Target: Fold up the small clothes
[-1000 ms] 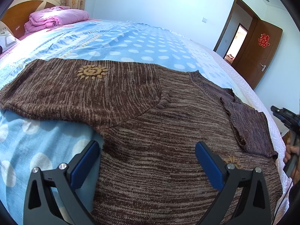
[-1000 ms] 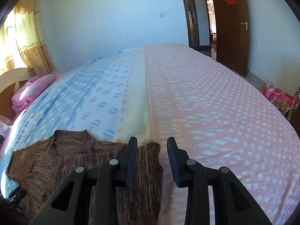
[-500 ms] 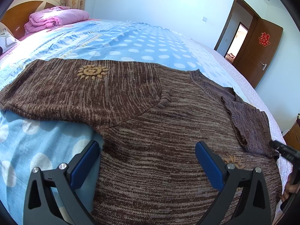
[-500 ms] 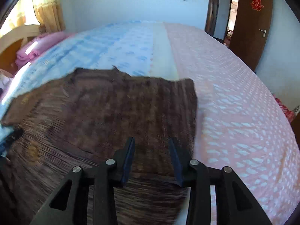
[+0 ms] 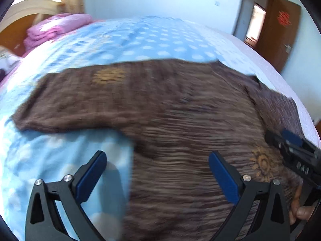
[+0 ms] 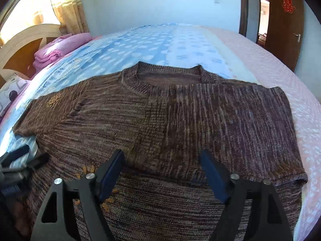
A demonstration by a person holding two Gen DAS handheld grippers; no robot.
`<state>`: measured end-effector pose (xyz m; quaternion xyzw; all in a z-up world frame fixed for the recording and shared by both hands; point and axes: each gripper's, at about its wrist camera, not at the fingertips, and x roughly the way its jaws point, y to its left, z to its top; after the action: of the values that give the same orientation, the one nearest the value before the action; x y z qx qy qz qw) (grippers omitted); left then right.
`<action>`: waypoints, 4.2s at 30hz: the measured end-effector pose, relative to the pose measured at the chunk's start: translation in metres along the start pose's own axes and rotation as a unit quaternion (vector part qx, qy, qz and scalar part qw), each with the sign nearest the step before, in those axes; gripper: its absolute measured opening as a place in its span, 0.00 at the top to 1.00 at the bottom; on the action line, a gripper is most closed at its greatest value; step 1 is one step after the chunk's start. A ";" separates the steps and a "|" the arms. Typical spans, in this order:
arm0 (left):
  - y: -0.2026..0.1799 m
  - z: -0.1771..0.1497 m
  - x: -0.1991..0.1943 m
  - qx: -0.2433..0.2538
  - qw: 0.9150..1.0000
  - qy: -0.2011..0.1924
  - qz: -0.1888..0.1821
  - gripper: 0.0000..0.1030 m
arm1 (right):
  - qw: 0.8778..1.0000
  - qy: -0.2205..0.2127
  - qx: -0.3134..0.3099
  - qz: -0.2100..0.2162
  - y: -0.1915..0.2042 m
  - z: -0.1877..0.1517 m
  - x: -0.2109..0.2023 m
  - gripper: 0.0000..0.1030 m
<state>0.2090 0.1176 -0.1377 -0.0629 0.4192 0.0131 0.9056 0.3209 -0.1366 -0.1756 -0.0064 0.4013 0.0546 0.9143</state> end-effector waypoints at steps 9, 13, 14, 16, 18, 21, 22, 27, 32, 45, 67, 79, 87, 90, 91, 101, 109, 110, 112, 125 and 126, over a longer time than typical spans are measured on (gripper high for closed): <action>0.190 0.036 -0.026 -0.272 0.958 -0.053 0.074 0.03 | 0.999 -0.016 0.020 0.024 -0.008 -0.008 -0.004 0.23; 0.235 0.031 -0.006 -0.361 0.932 -0.036 0.020 0.22 | 0.999 -0.017 0.020 0.024 -0.008 -0.008 -0.005 0.23; 0.238 0.029 -0.004 -0.372 0.927 -0.044 0.014 0.22 | 0.999 -0.017 0.020 0.024 -0.008 -0.008 -0.005 0.23; 0.236 0.029 -0.005 -0.374 0.926 -0.059 0.016 0.22 | 0.999 -0.017 0.020 0.024 -0.009 -0.009 -0.005 0.23; 0.232 0.033 -0.001 -0.366 0.929 -0.058 0.022 0.22 | 0.999 -0.017 0.020 0.025 -0.009 -0.008 -0.005 0.23; 0.222 0.031 -0.001 -0.361 0.929 -0.067 0.037 0.26 | 0.999 -0.017 0.021 0.026 -0.009 -0.008 -0.005 0.23; 0.219 0.035 0.002 -0.357 0.931 -0.067 0.041 0.29 | 0.999 -0.018 0.021 0.026 -0.009 -0.009 -0.006 0.23; 0.212 0.038 0.009 -0.316 0.944 -0.062 0.075 0.59 | 0.999 -0.020 0.024 0.029 -0.010 -0.009 -0.006 0.23; 0.217 0.037 0.011 -0.325 0.943 -0.058 0.046 0.88 | 0.999 -0.023 0.031 0.037 -0.013 -0.010 -0.007 0.23; 0.017 0.089 -0.039 -0.074 0.986 -0.134 -0.060 0.89 | 0.996 -0.035 0.057 0.063 -0.023 -0.011 -0.009 0.23; -0.063 0.017 -0.007 0.015 0.997 -0.023 -0.069 0.19 | 0.994 -0.037 0.073 0.077 -0.031 -0.011 -0.009 0.23; 0.008 -0.006 -0.002 -0.129 0.991 -0.040 0.002 0.17 | 0.992 -0.050 0.030 0.111 0.021 0.047 -0.025 0.23; 0.021 -0.008 -0.001 -0.139 0.989 -0.048 -0.028 0.08 | 0.994 0.047 -0.098 0.034 0.092 0.058 0.057 0.53; 0.018 -0.007 0.001 -0.138 0.989 -0.050 -0.027 0.08 | 0.994 0.038 -0.096 0.021 0.085 0.059 0.051 0.79; 0.017 -0.007 0.001 -0.136 0.989 -0.050 -0.025 0.08 | 0.995 0.037 -0.091 0.022 0.080 0.060 0.048 0.92; 0.018 -0.007 0.002 -0.138 0.989 -0.051 -0.028 0.08 | 0.992 -0.058 0.032 0.107 -0.013 0.068 -0.012 0.94; 0.016 -0.007 0.003 -0.136 0.989 -0.050 -0.024 0.08 | 0.982 -0.020 0.184 0.042 -0.093 0.029 0.012 0.87; 0.016 -0.006 0.003 -0.135 0.989 -0.050 -0.024 0.08 | 0.980 -0.033 0.192 0.038 -0.095 0.024 0.000 0.87; 0.016 -0.006 0.003 -0.134 0.989 -0.050 -0.022 0.08 | 0.982 -0.050 0.177 0.045 -0.088 0.019 -0.017 0.87; 0.016 -0.007 0.003 -0.133 0.990 -0.050 -0.022 0.07 | 0.997 0.002 0.014 0.069 -0.009 -0.008 -0.003 0.87; 0.016 -0.007 0.003 -0.133 0.990 -0.050 -0.022 0.07 | 0.997 0.002 0.015 0.071 -0.010 -0.008 -0.003 0.87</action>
<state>0.2047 0.1325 -0.1458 -0.1914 0.3665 0.0517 0.9091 0.3136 -0.1469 -0.1792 0.0356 0.4037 0.1133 0.9072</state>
